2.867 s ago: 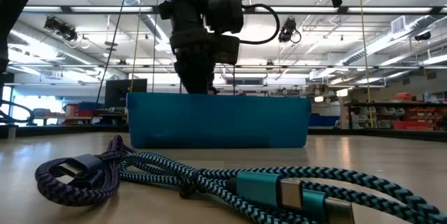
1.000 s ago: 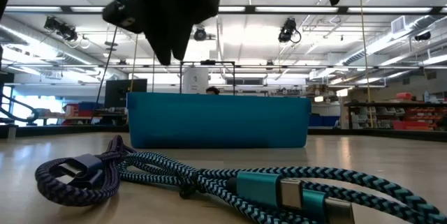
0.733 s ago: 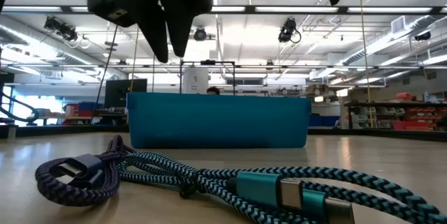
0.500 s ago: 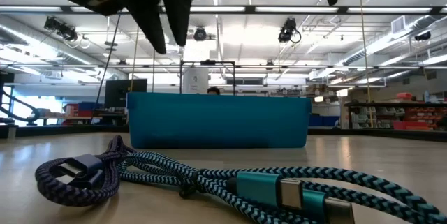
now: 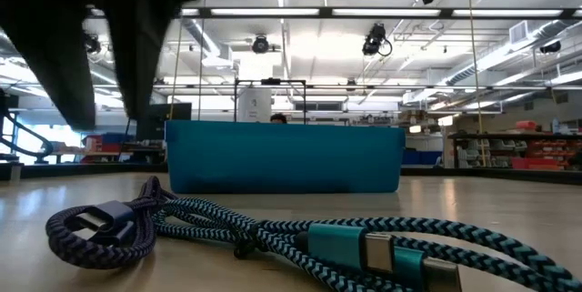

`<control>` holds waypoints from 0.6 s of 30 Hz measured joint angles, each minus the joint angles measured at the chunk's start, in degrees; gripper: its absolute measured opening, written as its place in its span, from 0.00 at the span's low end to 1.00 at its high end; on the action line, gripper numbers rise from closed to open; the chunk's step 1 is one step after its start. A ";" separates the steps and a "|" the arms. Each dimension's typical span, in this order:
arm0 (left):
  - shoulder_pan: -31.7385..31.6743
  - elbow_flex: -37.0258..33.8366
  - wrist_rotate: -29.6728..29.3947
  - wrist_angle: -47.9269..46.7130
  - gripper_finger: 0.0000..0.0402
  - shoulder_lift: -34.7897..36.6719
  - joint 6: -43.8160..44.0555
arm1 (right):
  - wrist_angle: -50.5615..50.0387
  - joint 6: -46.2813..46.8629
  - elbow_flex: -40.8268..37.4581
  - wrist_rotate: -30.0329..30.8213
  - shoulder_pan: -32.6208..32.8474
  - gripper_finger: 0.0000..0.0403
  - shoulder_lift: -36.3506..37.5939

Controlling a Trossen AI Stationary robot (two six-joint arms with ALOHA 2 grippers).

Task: Pick and place USB-C Cables
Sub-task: Put the violet charger cable into the blue bin

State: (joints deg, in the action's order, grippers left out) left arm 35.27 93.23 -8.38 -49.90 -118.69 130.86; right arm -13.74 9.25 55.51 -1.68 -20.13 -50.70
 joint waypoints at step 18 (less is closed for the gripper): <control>-9.48 1.57 4.48 7.07 0.25 -3.52 -10.96 | -0.13 -6.35 0.00 -11.92 -8.08 0.30 0.00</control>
State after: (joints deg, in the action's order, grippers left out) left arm 25.79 94.80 -3.90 -42.84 -122.21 119.90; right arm -13.87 2.90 55.51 -13.61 -28.21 -50.70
